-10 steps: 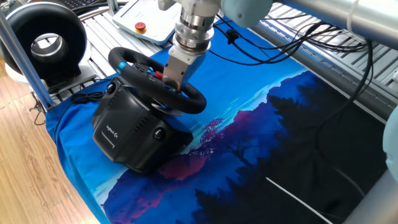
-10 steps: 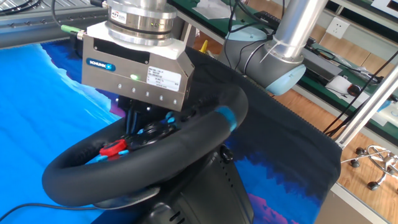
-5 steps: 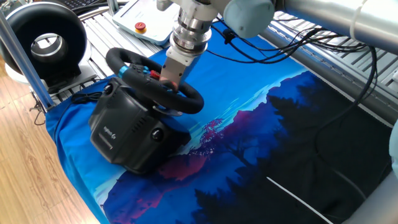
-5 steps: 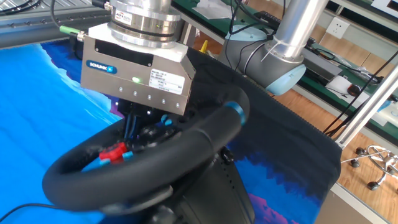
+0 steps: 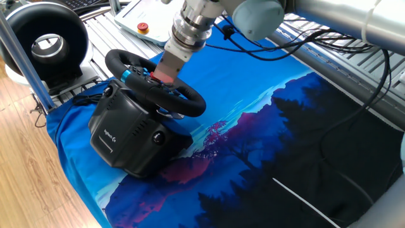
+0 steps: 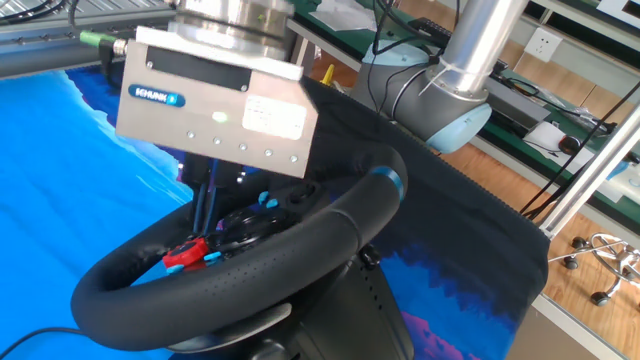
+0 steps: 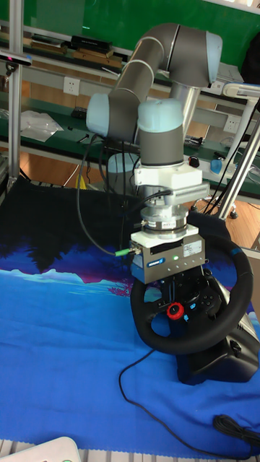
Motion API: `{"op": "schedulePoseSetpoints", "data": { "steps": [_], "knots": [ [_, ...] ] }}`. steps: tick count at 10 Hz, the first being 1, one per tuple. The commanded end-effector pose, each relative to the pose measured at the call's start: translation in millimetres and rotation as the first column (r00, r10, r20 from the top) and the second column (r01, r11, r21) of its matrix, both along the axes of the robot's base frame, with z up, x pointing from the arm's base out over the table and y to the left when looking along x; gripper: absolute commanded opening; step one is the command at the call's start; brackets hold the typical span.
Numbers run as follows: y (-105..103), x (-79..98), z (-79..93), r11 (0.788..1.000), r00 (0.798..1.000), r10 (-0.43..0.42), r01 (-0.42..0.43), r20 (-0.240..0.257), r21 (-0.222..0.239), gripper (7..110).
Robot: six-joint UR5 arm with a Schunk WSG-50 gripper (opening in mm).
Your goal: Rotate the steering wheel 90 degrees counterclockwise
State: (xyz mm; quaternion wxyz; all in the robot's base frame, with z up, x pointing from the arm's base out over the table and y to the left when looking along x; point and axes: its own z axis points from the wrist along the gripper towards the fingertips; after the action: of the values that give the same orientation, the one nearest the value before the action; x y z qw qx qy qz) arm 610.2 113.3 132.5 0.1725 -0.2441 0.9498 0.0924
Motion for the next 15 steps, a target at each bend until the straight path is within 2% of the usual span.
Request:
{"op": "schedulePoseSetpoints", "data": {
  "steps": [1,4,6,8,9,11,12,13,14,15],
  "knots": [
    [-1.8,-4.8,6.1,1.000,0.999,-0.025,0.024,-0.028,-0.014,7],
    [-25.1,-27.3,17.3,0.999,0.989,-0.025,0.019,-0.148,-0.044,7],
    [-37.4,-39.5,25.0,0.998,0.977,-0.044,0.034,-0.208,-0.051,7],
    [-11.3,-64.2,52.5,0.993,0.947,-0.081,0.103,-0.311,0.058,7],
    [-8.6,-66.6,66.7,0.988,0.943,-0.103,0.133,-0.316,0.076,7],
    [-12.5,-74.4,101.4,0.987,0.954,-0.128,0.148,-0.270,0.055,7],
    [-22.8,-83.4,116.6,0.982,0.952,-0.189,0.188,-0.239,-0.025,7],
    [-26.3,-98.9,122.9,0.972,0.941,-0.237,0.226,-0.242,-0.070,22],
    [-34.7,-111.8,127.1,0.963,0.936,-0.265,0.241,-0.234,-0.123,22],
    [-50.1,-118.3,130.9,0.948,0.937,-0.290,0.253,-0.194,-0.194,22]
  ]
}}
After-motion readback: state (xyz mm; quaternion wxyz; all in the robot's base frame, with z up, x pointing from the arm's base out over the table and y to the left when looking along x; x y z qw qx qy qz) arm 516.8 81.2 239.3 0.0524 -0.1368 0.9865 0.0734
